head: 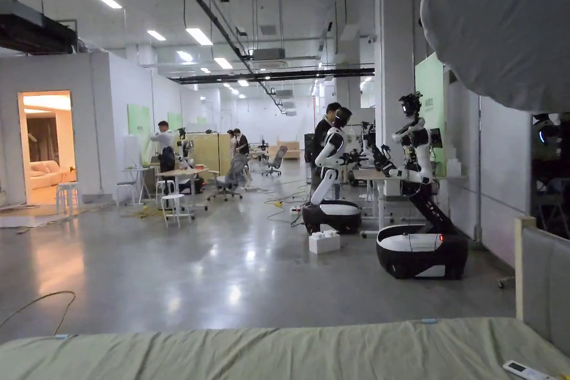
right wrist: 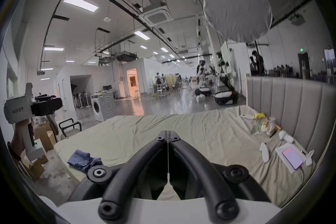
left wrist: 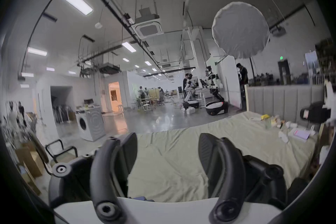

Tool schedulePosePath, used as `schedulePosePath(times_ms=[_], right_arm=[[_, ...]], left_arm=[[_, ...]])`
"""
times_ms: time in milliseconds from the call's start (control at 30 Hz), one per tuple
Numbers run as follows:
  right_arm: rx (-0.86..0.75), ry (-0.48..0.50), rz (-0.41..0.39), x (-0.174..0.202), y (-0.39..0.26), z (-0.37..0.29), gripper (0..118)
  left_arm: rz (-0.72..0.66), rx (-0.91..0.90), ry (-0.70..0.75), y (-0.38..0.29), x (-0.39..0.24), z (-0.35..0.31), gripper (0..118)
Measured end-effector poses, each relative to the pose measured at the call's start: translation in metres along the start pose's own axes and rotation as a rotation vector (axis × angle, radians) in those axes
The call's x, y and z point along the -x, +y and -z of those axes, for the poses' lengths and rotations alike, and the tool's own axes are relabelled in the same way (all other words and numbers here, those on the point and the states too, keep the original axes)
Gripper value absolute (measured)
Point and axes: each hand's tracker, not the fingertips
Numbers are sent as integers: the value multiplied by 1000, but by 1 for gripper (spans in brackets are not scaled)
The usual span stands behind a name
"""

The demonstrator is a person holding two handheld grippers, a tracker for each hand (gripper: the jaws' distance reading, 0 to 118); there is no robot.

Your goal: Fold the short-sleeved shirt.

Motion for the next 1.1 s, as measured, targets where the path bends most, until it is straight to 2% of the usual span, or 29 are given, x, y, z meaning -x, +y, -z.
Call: schedulePosePath(times_ms=[33, 67, 167, 200, 233, 333, 367, 433, 600, 767, 967, 1100], right_arm=[[-9, -10, -20, 1, 2, -3, 0], [1, -23, -14, 1, 1, -5, 0], [-47, -57, -66, 0, 5, -11, 0], [-60, -59, -81, 0, 9, -11, 0], [-45, -60, -62, -1, 12, -10, 0], [-66, -63, -96, 0, 19, -11, 0], [-73, -75, -125, 0, 22, -11, 0], [-61, -89, -134, 0, 23, -9, 0], [-55, -93, -110, 0, 22, -11, 0], [-57, -90, -122, 4, 24, -14, 0], [-67, -79, -100, 7, 28, -14, 0], [-62, -86, -131, 10, 29, -14, 0]], left_arm=[[0, 2, -18, -2, -3, -4, 37], [0, 6, -53, -2, -7, -8, 23], [0, 10, -50, -3, -11, -15, 2], [0, 59, -117, -1, -10, -13, 2], [1, 80, -143, -1, -9, -12, 2], [1, 73, -98, 1, -9, -18, 2], [-24, 67, -93, 1, -7, -20, 2], [-74, 57, -103, 1, -5, -21, 2], [-128, 25, -107, 2, 5, -21, 2], [-154, -1, -101, 6, 12, -24, 2], [-144, -4, -82, 7, 11, -28, 2], [-153, -18, -90, 9, 12, -30, 3]])
